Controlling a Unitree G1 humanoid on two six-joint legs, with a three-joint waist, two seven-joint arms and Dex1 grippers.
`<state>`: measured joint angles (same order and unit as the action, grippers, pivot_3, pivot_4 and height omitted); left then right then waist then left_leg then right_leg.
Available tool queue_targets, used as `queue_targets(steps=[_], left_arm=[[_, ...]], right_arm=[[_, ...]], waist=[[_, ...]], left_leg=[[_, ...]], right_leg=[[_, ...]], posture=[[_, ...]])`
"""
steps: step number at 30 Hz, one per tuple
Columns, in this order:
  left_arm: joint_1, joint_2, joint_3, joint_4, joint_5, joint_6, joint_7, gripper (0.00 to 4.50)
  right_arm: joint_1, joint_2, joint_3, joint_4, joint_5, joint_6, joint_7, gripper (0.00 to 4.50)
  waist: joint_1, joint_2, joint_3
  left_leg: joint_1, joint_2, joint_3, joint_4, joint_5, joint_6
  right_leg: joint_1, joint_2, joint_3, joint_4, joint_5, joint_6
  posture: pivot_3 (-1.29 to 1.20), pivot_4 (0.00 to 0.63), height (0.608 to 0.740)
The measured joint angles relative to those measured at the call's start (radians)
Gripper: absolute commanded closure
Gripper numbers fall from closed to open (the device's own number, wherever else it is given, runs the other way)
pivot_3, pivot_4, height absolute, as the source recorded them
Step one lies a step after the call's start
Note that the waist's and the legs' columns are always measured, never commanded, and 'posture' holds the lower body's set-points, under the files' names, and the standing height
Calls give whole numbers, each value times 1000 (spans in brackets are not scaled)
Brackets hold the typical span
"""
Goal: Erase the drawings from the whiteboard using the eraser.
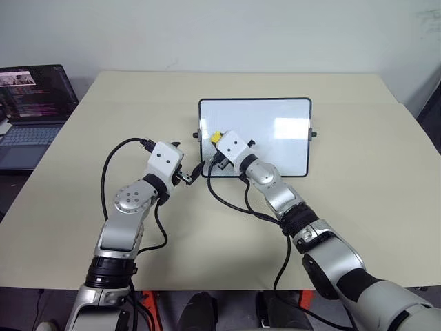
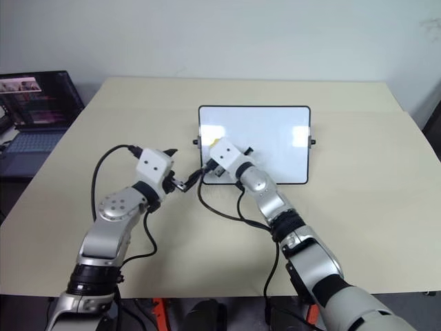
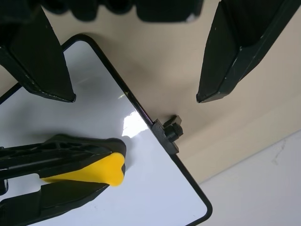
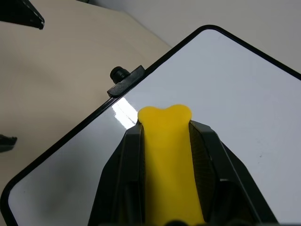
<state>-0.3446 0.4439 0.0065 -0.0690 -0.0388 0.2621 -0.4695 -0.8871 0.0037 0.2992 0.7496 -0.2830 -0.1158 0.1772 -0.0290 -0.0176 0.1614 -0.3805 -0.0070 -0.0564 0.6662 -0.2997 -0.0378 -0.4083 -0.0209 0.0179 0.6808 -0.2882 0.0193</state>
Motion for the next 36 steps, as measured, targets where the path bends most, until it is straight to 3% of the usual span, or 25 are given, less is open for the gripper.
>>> queue_targets(steps=[23, 36], left_arm=[[-12, -17, -3, 13, 1, -10, 0, 0], [-10, -15, -1, 26, 1, -13, 0, 0]], right_arm=[[114, -125, -2, -168, -8, 32, 54, 3435], [52, -24, -3, -84, -8, 66, 18, 3435]], waist=[[3, -1, -1], [-18, -1, -1]], left_leg=[[2, -1, -2, 3, 1, 1], [8, 1, 1, 0, 2, 2]], right_leg=[[4, 0, -1, 2, 1, 0], [4, 1, 1, 4, 3, -2]], posture=[[0, 150, 740], [0, 150, 740]])
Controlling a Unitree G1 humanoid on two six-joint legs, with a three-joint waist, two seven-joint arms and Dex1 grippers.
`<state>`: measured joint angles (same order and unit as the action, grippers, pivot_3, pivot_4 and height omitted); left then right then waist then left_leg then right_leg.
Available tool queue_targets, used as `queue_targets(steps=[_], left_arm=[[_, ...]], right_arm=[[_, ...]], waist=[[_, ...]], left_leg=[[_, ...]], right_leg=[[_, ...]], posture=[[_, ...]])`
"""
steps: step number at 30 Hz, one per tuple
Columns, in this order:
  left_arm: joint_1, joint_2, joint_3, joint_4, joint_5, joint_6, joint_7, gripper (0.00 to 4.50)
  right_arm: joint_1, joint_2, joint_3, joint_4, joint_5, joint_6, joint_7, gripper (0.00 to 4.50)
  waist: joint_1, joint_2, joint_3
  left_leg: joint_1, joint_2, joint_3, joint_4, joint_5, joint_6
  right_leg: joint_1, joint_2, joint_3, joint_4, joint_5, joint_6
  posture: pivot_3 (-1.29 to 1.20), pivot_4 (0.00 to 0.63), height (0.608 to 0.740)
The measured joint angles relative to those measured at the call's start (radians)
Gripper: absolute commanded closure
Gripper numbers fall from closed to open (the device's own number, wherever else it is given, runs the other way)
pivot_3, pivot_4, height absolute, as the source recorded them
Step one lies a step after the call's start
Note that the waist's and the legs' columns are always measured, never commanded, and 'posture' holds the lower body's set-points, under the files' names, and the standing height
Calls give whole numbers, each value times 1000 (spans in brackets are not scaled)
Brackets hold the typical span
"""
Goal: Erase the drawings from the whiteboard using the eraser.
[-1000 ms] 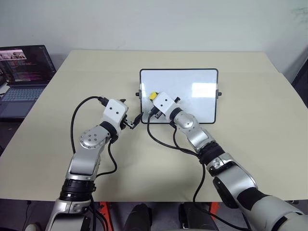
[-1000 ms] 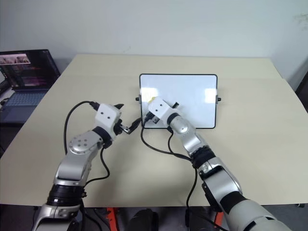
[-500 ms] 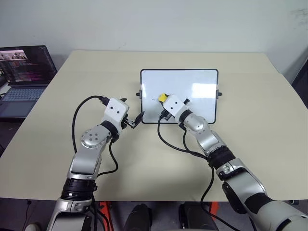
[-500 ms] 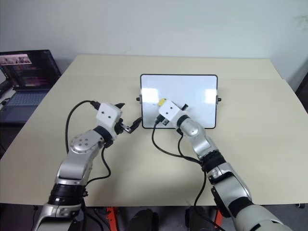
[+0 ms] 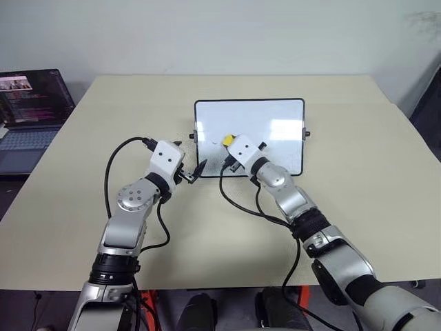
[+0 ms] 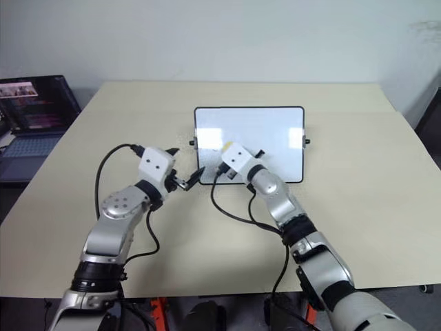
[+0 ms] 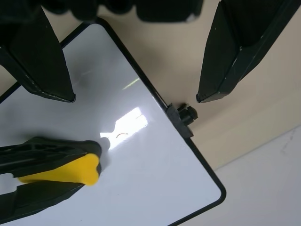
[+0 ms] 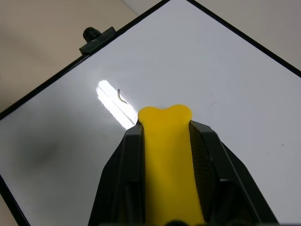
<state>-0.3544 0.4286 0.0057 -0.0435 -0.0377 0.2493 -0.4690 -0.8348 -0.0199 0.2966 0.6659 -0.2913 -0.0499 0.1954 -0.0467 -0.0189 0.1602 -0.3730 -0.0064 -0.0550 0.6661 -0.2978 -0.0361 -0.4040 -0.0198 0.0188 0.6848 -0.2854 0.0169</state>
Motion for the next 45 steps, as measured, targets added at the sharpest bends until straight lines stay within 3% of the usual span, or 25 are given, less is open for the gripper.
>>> queue_targets(steps=[15, 25, 33, 40, 45], left_arm=[[106, 13, 38, -117, 0, 50, 45, 0], [110, 16, 44, -138, 0, 57, 45, 0], [84, 16, 41, -127, 0, 54, 43, 0], [44, 11, 25, -63, 0, 42, 36, 0], [14, 5, 10, -31, 0, 20, 22, 0]], right_arm=[[-152, 131, 1, 279, 0, -93, -24, 3435], [-173, 154, 0, 327, 0, -117, -30, 3435], [-174, 94, -1, 328, 0, -142, -20, 3435], [-90, -34, 0, 222, -1, -161, 4, 3435], [-37, -92, -1, 136, 0, -153, 24, 3435]], waist=[[-12, 0, 0], [-10, 0, 0], [3, 0, 0], [31, 0, 0], [32, 0, 0]], left_leg=[[4, 0, 3, -2, 0, 0], [3, 0, 2, -3, 0, 0], [3, 0, 2, -2, 0, 0], [10, -1, -5, -2, 0, 0], [11, -2, -6, -1, 1, 1]], right_leg=[[0, 0, 3, 4, 0, 0], [0, 0, 2, 1, 0, 0], [0, 0, 1, 1, 0, 0], [15, -1, -3, -5, 0, 0], [16, -1, -4, -5, 0, 0]], posture=[[0, 150, 740], [0, 150, 740], [0, 150, 740], [0, 150, 740], [0, 150, 740]])
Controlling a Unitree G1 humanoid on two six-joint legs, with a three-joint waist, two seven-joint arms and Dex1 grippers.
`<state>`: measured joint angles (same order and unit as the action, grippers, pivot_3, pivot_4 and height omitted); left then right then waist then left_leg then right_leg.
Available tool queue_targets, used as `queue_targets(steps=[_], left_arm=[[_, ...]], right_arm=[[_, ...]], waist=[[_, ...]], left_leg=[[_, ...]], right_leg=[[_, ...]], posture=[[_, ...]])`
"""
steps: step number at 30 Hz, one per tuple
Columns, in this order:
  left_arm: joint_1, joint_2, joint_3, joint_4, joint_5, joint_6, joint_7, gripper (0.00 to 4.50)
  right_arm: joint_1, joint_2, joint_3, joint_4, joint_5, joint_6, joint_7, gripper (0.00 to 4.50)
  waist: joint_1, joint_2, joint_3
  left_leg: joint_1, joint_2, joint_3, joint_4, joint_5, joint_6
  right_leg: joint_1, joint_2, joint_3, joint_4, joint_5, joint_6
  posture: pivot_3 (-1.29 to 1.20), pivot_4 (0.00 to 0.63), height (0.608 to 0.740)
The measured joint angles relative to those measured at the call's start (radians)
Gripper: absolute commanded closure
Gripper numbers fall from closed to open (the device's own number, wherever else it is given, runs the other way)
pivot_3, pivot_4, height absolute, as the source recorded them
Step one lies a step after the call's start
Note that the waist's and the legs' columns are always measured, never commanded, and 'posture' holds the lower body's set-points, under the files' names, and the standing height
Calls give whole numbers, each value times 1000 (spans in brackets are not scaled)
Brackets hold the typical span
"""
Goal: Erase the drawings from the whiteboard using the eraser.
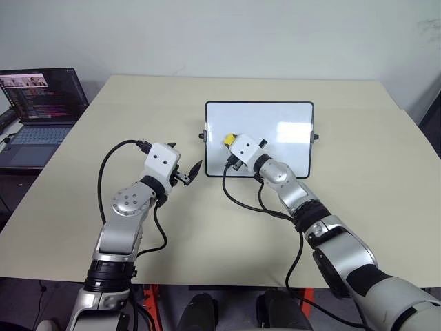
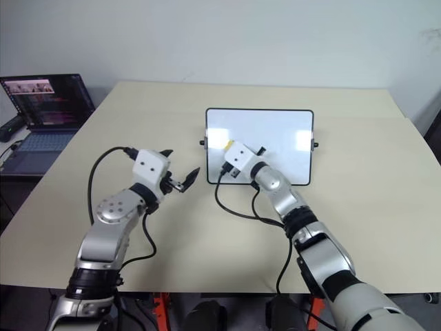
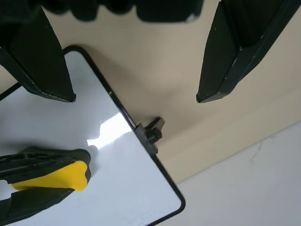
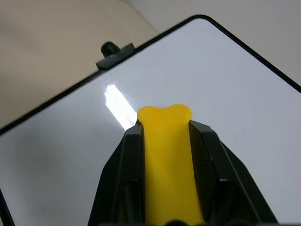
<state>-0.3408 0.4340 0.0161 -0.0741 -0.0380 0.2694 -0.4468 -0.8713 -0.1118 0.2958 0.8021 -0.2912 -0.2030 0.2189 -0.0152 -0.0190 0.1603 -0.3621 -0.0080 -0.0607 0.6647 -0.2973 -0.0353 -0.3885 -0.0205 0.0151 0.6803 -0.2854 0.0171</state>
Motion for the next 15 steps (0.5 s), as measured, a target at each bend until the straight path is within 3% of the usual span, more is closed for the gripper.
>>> queue_targets(steps=[8, 15], left_arm=[[-16, -1, -10, 26, 0, -20, -4, 0], [-20, -2, -13, 30, -3, -20, -25, 0]], right_arm=[[49, -46, -6, -113, 5, 53, 21, 3435], [122, -43, -49, -297, 51, 216, 50, 3435]], waist=[[-1, 0, 0], [-2, 0, 0]], left_leg=[[0, 0, 0, 0, 0, 0], [-1, 0, 0, -1, 0, 0]], right_leg=[[0, 0, 0, 0, 0, 0], [-1, 0, 0, -1, 0, 0]], posture=[[0, 150, 740], [0, 150, 740]])
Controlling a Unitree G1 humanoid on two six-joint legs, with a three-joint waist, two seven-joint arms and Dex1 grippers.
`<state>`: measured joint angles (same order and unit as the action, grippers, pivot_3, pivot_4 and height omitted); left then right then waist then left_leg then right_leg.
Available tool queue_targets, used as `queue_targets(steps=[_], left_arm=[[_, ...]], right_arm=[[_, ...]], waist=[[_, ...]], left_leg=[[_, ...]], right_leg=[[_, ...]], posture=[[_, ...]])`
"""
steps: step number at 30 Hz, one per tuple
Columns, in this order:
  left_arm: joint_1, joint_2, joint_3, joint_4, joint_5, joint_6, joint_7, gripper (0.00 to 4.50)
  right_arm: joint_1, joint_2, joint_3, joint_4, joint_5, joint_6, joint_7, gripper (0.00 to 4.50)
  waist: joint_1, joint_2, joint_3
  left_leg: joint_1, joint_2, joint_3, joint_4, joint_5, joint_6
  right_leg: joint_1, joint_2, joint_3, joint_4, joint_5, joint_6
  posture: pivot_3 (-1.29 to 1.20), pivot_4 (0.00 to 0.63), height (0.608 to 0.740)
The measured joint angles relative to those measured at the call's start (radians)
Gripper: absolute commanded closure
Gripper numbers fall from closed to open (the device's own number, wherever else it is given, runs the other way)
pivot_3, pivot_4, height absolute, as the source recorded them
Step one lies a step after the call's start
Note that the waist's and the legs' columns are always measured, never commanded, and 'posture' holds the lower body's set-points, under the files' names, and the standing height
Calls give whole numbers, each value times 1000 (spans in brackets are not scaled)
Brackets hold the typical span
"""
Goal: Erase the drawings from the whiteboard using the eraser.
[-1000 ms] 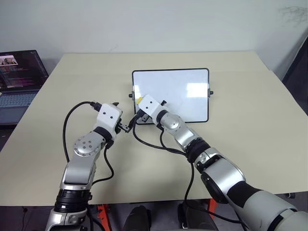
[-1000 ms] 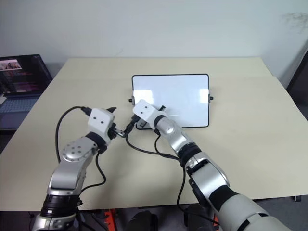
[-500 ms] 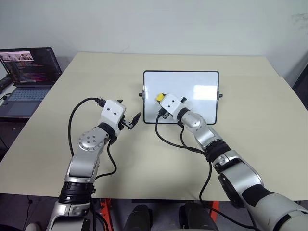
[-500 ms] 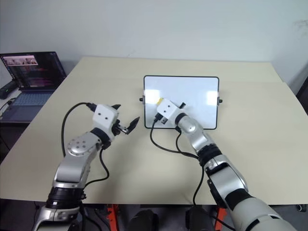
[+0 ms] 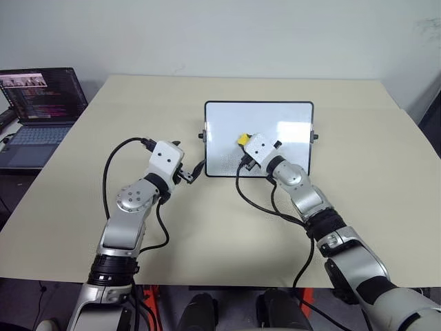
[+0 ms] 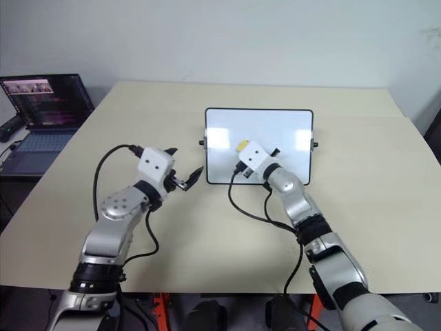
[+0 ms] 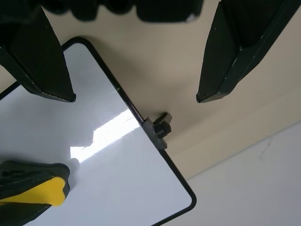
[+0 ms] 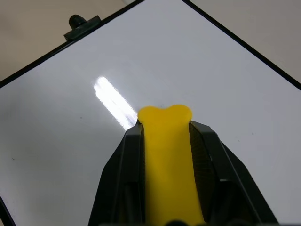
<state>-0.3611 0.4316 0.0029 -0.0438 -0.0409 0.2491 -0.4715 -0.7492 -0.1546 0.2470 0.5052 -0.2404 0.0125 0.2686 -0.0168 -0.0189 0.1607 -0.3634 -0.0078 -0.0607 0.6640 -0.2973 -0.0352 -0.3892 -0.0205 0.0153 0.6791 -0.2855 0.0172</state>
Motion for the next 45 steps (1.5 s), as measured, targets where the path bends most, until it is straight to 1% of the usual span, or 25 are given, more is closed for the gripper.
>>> queue_targets(steps=[3, 7, 10, 13, 20, 26, 30, 37, 41, 45], left_arm=[[-4, -2, -9, -7, -18, 8, -24, 0], [-11, -2, -12, -72, -64, 54, -62, 0], [-24, -2, -13, -122, -106, 99, -88, 0], [-26, -7, -12, -167, -158, 151, -107, 0], [-26, -47, -29, -207, -279, 258, -156, 0], [-26, -47, -44, -227, -393, 337, -240, 0], [-42, -41, -83, -221, -418, 355, -291, 0], [-52, 6, -154, -192, -401, 331, -384, 0], [-53, 5, -156, -176, -393, 315, -395, 0], [-54, 10, -191, -159, -356, 269, -416, 0]], right_arm=[[46, 7, -41, -133, 65, 139, 42, 3435], [106, 3, -100, -350, 148, 347, 85, 3435], [123, -25, -141, -468, 187, 472, 99, 3435], [146, -63, -191, -563, 215, 578, 102, 3435], [207, -110, -271, -718, 273, 782, 92, 3435], [238, -146, -338, -769, 302, 867, 55, 3435], [261, -177, -407, -776, 309, 892, 26, 3435], [310, -203, -461, -764, 311, 890, -15, 3435], [319, -215, -488, -751, 313, 888, -32, 3435], [320, -212, -486, -715, 313, 852, -36, 3435]], waist=[[-1, 1, 1], [-5, 1, 2], [-8, 1, 2], [-9, 1, 2], [-11, 1, 2], [-12, 1, 2], [-12, 1, 2], [-13, 1, 2], [-14, 1, 2], [-14, 1, 2]], left_leg=[[-1, 0, 0, -1, 0, 0], [-5, 1, 0, -1, 0, 0], [-10, 0, 0, -1, 0, 0], [-17, 0, 1, 0, 0, 0], [-17, 0, 2, 0, 0, 0], [-17, 0, 2, 0, 0, 0], [-17, 0, 2, 0, 0, 0], [-17, 0, 3, 0, 0, 0], [-16, 0, 4, 0, 0, 0], [-16, 0, 4, 0, 0, 0]], right_leg=[[-1, 0, 0, -1, 0, 0], [-4, 0, 0, -3, -1, 1], [-9, 0, 0, -2, -1, 1], [-17, 0, 1, -1, -1, 1], [-17, 0, 1, -1, -1, 1], [-17, 0, 1, -1, -1, 1], [-17, 0, 2, -1, -1, 1], [-17, 1, 3, -1, -1, 1], [-17, 1, 3, -1, -1, 1], [-17, 1, 3, 0, -1, 1]], posture=[[0, 150, 740], [0, 150, 740], [0, 150, 740], [0, 150, 740], [0, 150, 740], [0, 150, 740], [0, 150, 740], [0, 150, 740], [0, 150, 740], [0, 150, 740]])
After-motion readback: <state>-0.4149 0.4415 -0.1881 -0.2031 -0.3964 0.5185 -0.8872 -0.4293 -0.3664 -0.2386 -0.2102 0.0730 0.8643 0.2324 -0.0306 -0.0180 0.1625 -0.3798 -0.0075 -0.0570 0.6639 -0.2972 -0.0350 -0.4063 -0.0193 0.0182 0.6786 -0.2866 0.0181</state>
